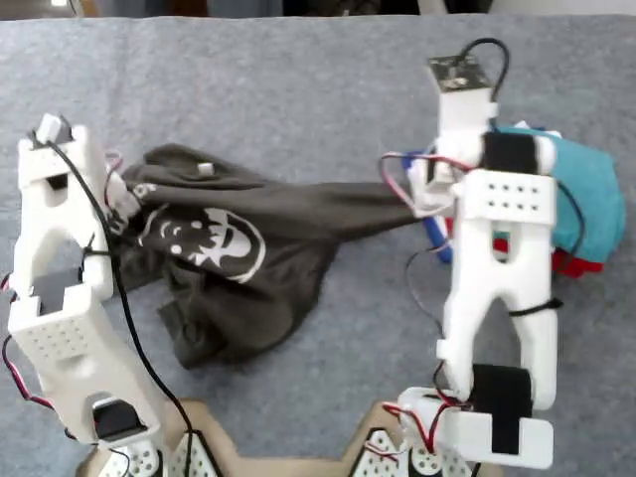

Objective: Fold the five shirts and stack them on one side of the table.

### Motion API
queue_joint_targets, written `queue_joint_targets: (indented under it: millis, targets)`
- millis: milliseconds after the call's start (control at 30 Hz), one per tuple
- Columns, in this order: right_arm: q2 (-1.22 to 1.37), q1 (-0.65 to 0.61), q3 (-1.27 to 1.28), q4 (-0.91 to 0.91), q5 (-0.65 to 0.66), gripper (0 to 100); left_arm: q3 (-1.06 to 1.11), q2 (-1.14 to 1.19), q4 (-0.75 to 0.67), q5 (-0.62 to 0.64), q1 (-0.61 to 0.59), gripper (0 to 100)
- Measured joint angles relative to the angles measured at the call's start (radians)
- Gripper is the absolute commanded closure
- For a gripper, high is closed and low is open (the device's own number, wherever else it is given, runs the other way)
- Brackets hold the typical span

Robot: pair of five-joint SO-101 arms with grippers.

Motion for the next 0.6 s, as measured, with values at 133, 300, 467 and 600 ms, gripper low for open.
queue_joint_targets:
  millis: [133, 300, 467, 600]
  targets:
    - [0.000, 0.083, -0.026, 0.005, 0.046, 98.5, 0.048, 0.002, 0.003, -0.072, 0.031, 97]
    - [0.000, 0.143, -0.026, 0.000, 0.080, 98.5, 0.060, 0.005, 0.086, -0.094, 0.035, 97]
    - [0.000, 0.170, -0.026, 0.032, 0.160, 98.5, 0.060, 0.005, 0.186, -0.178, 0.037, 97]
    - [0.000, 0.172, -0.026, 0.120, 0.285, 98.5, 0.089, 0.005, 0.218, -0.209, 0.025, 97]
